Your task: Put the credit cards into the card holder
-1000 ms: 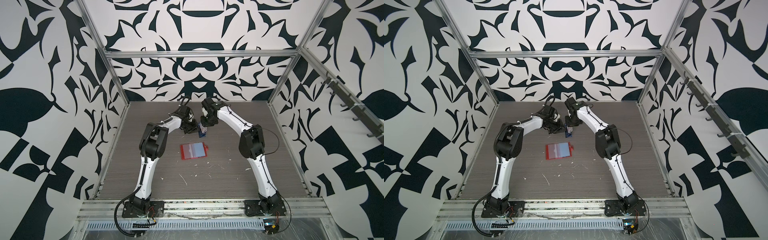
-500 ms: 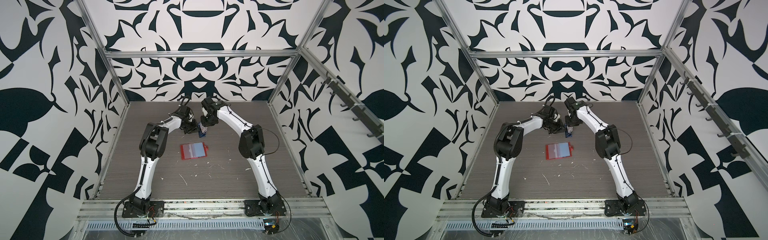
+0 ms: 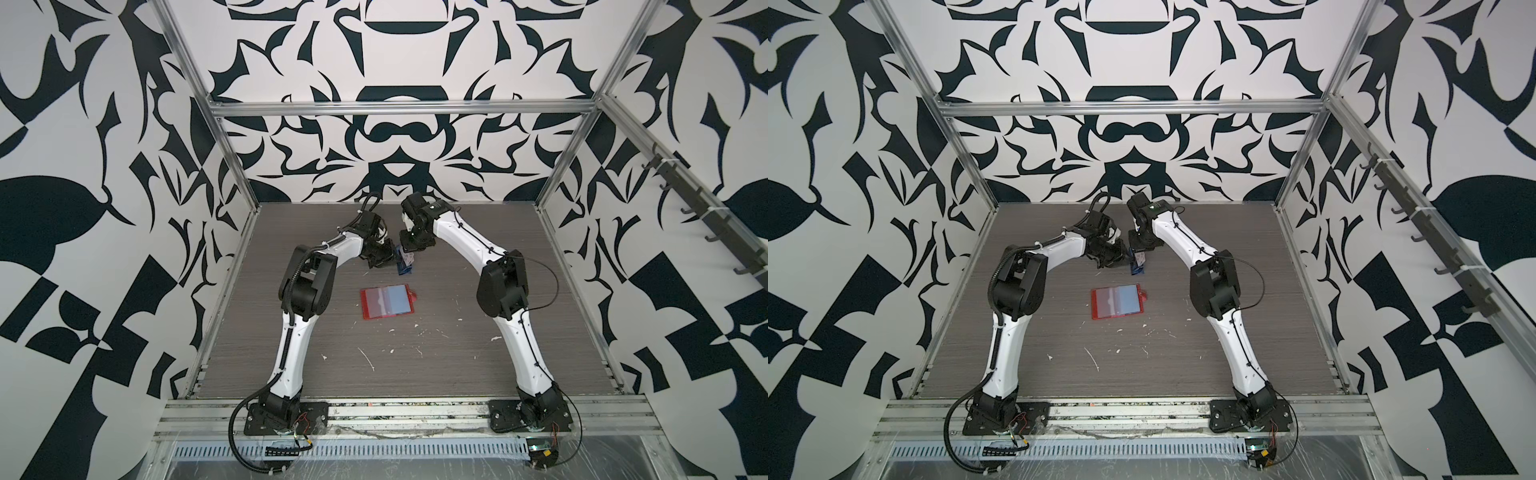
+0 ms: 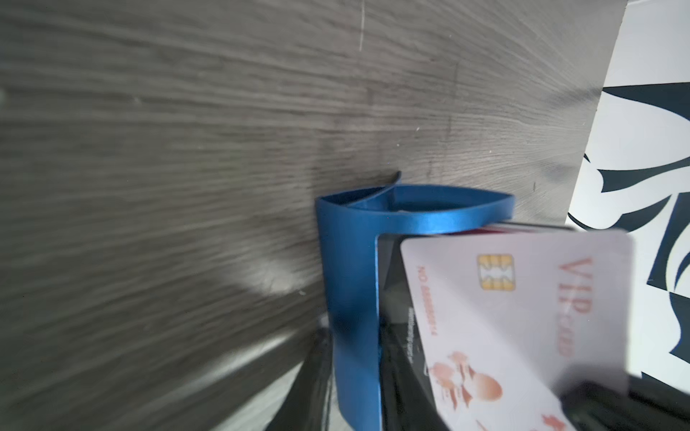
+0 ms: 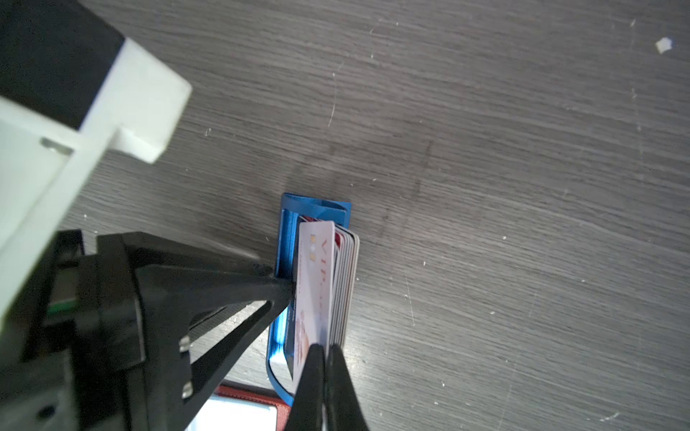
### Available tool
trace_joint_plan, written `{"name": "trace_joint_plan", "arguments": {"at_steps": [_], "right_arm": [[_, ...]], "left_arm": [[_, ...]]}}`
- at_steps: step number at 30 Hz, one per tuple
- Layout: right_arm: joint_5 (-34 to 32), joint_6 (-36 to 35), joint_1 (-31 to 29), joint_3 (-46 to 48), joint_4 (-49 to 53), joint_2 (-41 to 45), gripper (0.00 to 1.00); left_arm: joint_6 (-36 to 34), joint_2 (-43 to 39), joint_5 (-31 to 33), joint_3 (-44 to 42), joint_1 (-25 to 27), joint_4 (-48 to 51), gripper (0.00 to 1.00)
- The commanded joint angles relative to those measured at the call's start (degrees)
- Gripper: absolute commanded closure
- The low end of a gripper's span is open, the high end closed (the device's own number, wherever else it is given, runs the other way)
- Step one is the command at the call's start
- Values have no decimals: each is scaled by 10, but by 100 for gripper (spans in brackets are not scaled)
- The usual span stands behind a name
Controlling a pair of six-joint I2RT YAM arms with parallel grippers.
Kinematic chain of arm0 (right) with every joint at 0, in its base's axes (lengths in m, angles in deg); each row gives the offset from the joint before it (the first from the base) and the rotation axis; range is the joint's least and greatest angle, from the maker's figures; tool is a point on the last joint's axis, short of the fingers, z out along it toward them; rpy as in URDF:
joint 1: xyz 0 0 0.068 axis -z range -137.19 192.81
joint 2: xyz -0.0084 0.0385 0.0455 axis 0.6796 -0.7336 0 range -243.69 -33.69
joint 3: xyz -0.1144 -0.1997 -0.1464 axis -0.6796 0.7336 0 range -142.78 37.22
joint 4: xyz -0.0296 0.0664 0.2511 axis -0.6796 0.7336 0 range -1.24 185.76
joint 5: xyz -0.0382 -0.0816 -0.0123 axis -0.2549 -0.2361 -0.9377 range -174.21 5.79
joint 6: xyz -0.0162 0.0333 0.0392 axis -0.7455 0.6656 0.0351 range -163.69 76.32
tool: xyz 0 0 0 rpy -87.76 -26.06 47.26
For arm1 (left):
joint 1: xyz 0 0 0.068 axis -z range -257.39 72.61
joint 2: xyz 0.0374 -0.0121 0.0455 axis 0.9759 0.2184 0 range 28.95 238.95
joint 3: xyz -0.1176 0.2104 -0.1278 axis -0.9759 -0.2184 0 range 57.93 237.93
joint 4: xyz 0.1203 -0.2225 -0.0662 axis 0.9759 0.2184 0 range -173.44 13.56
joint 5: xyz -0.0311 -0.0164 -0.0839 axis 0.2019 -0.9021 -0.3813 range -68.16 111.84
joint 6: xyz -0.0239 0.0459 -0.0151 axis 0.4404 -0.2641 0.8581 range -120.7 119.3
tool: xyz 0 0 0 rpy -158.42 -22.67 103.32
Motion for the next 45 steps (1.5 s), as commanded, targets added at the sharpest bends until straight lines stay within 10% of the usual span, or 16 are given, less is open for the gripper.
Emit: {"name": "trace_joint_plan", "arguments": {"at_steps": [1,15,32,45], "right_arm": [[-9,-6,8,22,7,47,100],[94,44,24,282,-207,236,100],[240,118,22,613,-437,391,100],[275,171,-26,700,-552,368,100]], "left_arm": [[-16,10,14,2,-4,58,72],[-48,-96,-4,-15,-2,64,56],[-43,-310,92,-311,-2,-23,56],[-15,-419,169,-467,-2,-61,60]]}}
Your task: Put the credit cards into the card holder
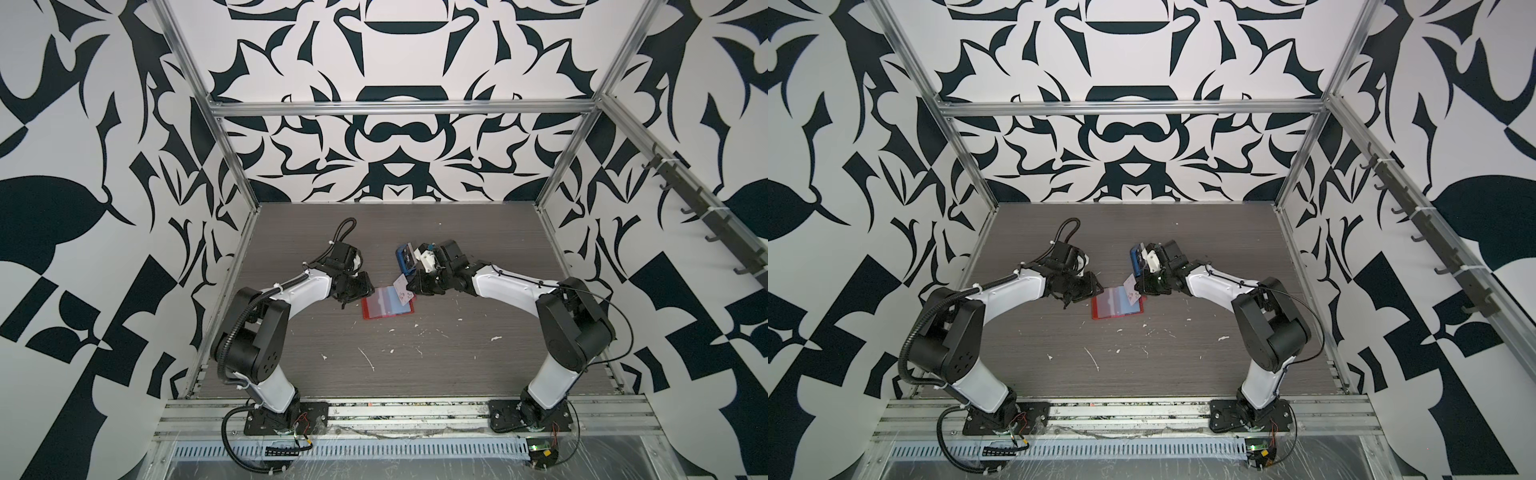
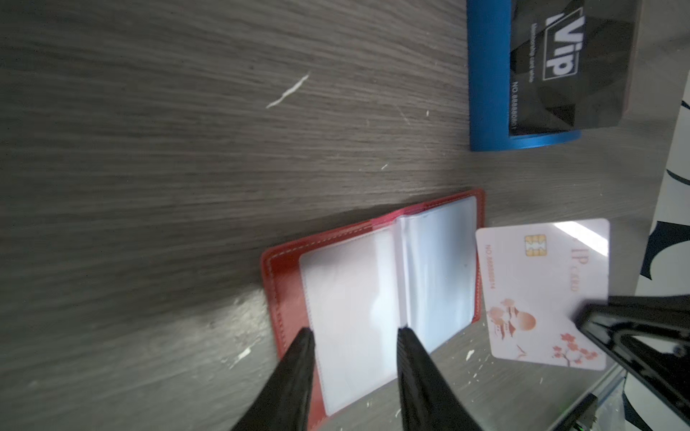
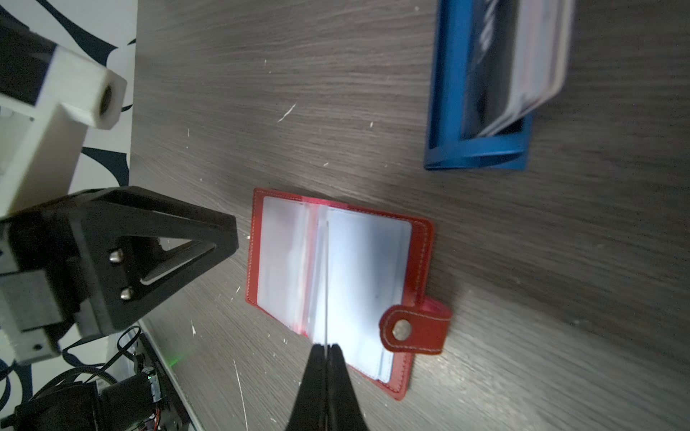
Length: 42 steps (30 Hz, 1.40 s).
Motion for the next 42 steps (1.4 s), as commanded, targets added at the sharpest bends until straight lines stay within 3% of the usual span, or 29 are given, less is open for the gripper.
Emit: {"name": "trace_joint_plan", "arguments": {"at_steps": [1,26,34,42], "right_arm": [[17,20,-10,5,-54,-5,100],[-3,23,-20,12,-58,-65,100],[2,30,-19,25,-81,-51,100],[17,42,-20,41,-113,-23,100]], "left_arm": [[12,-41,37,-31,-2,-10,60],[67,25,9,-86,-2,-99,74],[67,28,8,-85,-2,-99,97],[57,24,10,-79,-2,-86,100]]}}
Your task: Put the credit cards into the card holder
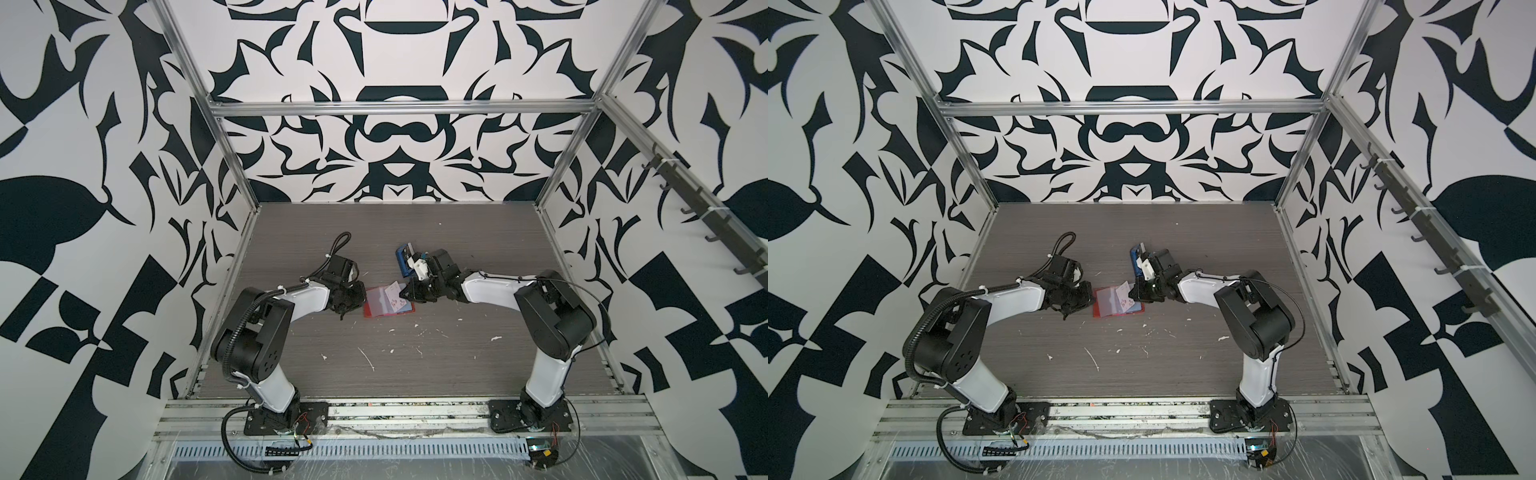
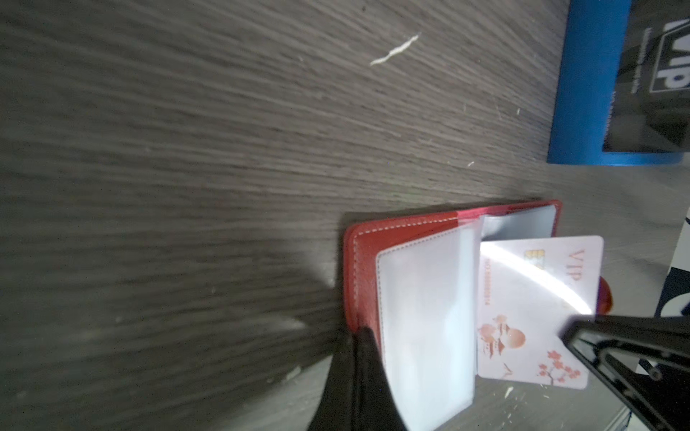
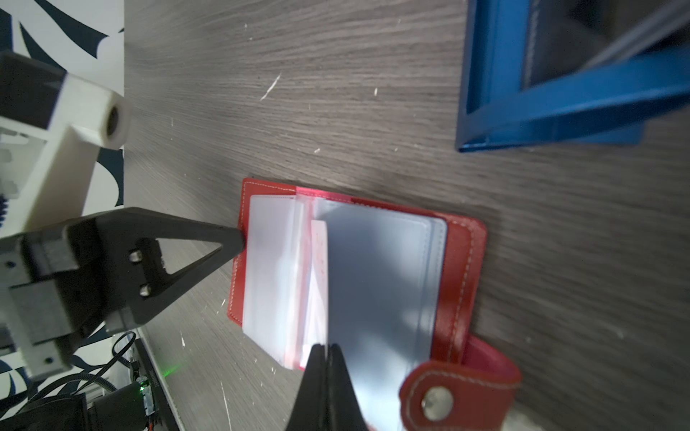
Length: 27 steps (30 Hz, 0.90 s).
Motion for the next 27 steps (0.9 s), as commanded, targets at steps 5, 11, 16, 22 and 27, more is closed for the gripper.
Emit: {"name": "trace_joint_plan", "arguments": {"at_steps": [5,11,16,22,27], "right_arm": [[21,14,-4,11,-28,26,100],[29,15,-3,10,-35,20,100],[28,15,-3,10,-39,21,100],[35,14,-3,8,-41,16,100],[47,14,-3,2,-40,0,100]], "left_arm": [[-9,8,-2,-2,-1,16,100],[-12,7,-3,-1,-1,17,100],[-12,8,-3,-2,-1,17,100],[-14,11,-4,1,-1,19,100],[-15,13,-6,3,-1,19,100]]}}
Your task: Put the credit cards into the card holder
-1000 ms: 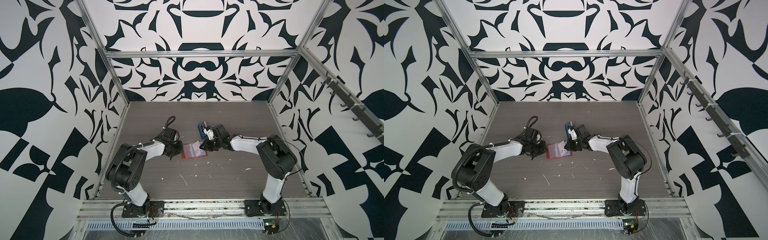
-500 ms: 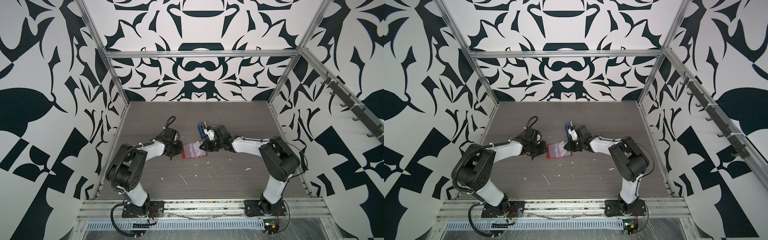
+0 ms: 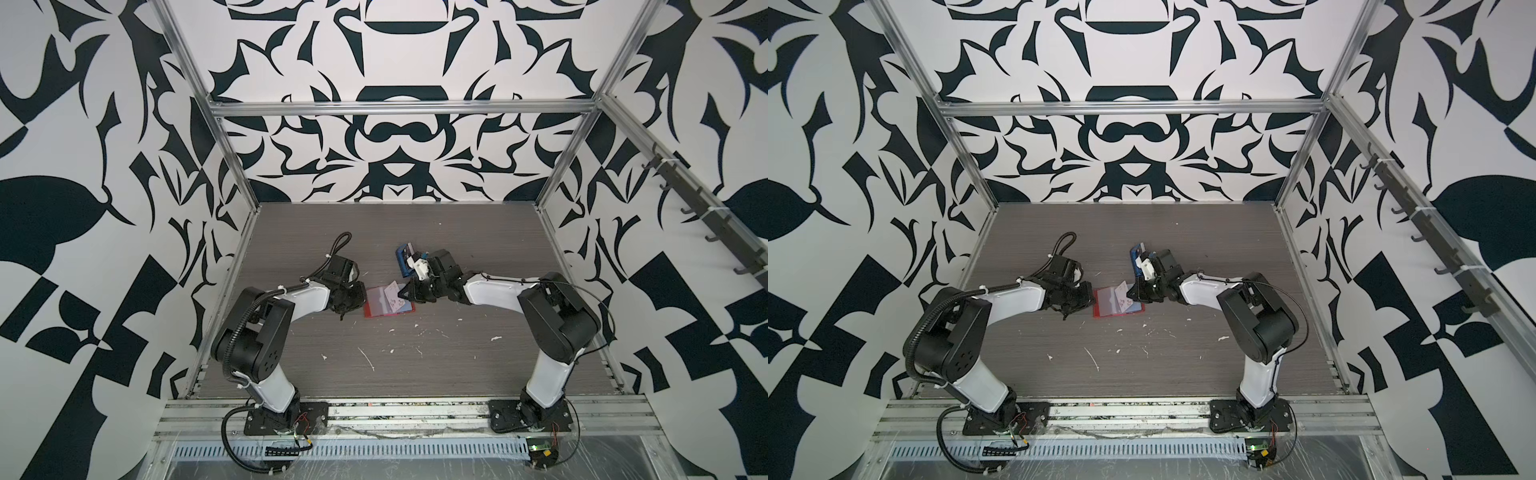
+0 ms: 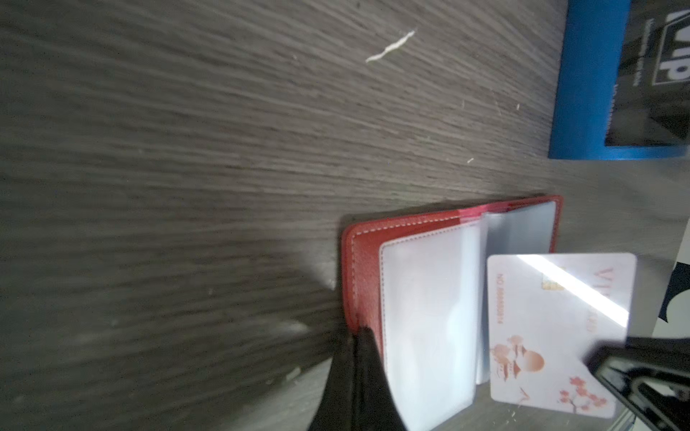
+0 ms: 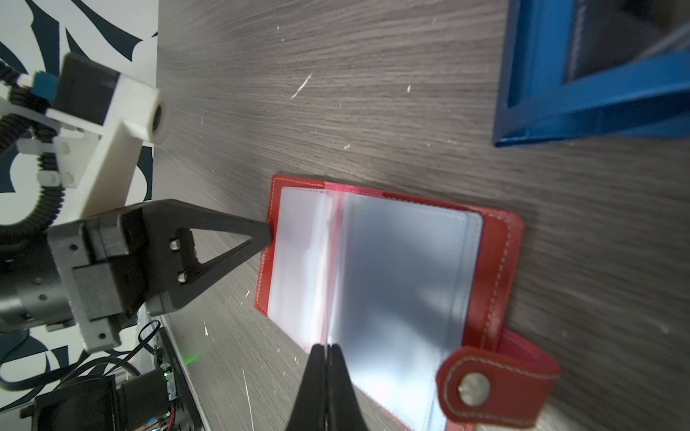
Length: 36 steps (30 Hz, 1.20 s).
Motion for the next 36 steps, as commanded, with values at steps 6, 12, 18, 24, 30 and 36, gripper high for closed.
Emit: {"name": "trace_joint_plan", "arguments": {"at_steps": [6,12,18,24,30,36], "right_arm": [[25,6,-3,-13,-18,-24,100],[29,17,-3,-17,-28,-38,100],[22,48,-3,-9,-74,-49,100],[26,76,-3,2,-121,-69,100],[16,84,-3,19,-134,-70,100],[12,98,-4,42,-161,-71,100]], "left_arm": [[-8,14,-8,5,-1,18,100],[-9,14,-12,5,-1,18,100],[-9,14,-13,2,-1,18,100],[-1,11,-11,-6,0,11,100],[13,1,1,-20,1,6,100],[31,-3,5,-30,9,-9,100]]}}
